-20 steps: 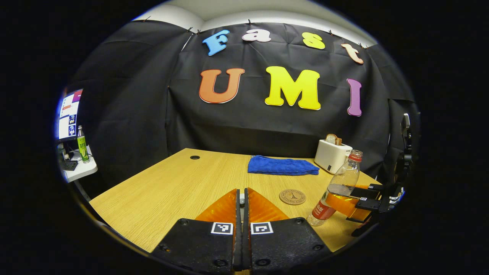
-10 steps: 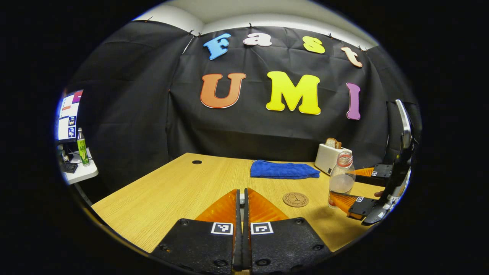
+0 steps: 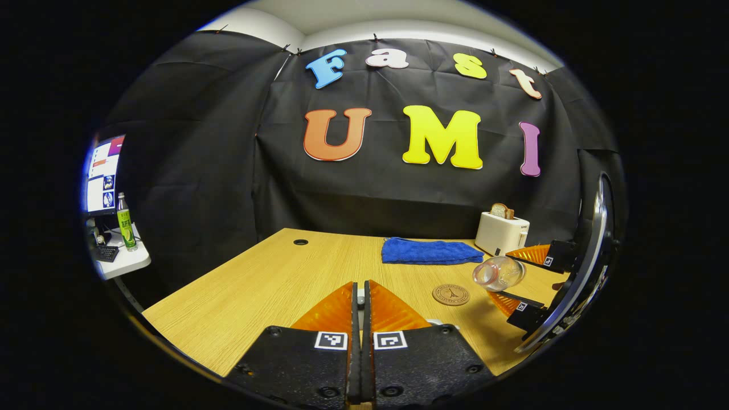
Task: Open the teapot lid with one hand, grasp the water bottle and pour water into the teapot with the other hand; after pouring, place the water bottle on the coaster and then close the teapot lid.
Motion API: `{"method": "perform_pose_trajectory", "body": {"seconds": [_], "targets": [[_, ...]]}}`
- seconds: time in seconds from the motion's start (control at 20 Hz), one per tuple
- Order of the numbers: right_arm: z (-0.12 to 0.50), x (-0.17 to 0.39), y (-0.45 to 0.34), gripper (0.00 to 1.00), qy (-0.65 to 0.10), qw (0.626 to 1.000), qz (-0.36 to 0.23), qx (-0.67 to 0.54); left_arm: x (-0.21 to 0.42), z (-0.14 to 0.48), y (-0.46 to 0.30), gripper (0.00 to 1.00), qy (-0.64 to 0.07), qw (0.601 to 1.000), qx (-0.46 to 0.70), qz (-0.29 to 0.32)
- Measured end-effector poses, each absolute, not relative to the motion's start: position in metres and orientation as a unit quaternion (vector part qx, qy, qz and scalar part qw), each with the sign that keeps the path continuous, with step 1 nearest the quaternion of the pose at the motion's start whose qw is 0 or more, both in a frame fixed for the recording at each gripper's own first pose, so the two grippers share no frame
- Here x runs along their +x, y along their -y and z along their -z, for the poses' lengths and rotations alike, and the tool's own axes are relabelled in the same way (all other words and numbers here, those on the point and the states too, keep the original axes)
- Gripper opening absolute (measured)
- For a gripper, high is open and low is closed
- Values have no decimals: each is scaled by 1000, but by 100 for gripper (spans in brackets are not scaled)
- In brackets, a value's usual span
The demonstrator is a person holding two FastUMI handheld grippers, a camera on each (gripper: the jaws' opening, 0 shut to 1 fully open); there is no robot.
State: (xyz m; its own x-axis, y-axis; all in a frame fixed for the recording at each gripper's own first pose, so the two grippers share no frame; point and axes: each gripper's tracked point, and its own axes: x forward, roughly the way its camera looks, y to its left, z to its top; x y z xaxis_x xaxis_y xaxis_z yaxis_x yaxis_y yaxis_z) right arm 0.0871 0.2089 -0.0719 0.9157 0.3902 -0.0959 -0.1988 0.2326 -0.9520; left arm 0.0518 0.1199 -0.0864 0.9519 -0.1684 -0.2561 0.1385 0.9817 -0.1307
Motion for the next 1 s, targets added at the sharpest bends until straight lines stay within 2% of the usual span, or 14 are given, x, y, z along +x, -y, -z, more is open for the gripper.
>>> {"method": "perform_pose_trajectory", "body": {"seconds": [0.5,1.0], "targets": [[84,90,-230,70,130,694,-174,-686,53,90,-124,3,-142,984,-59,88],[83,92,-242,70,161,630,-156,-744,53,88,-142,3,-139,985,-73,74]]}}
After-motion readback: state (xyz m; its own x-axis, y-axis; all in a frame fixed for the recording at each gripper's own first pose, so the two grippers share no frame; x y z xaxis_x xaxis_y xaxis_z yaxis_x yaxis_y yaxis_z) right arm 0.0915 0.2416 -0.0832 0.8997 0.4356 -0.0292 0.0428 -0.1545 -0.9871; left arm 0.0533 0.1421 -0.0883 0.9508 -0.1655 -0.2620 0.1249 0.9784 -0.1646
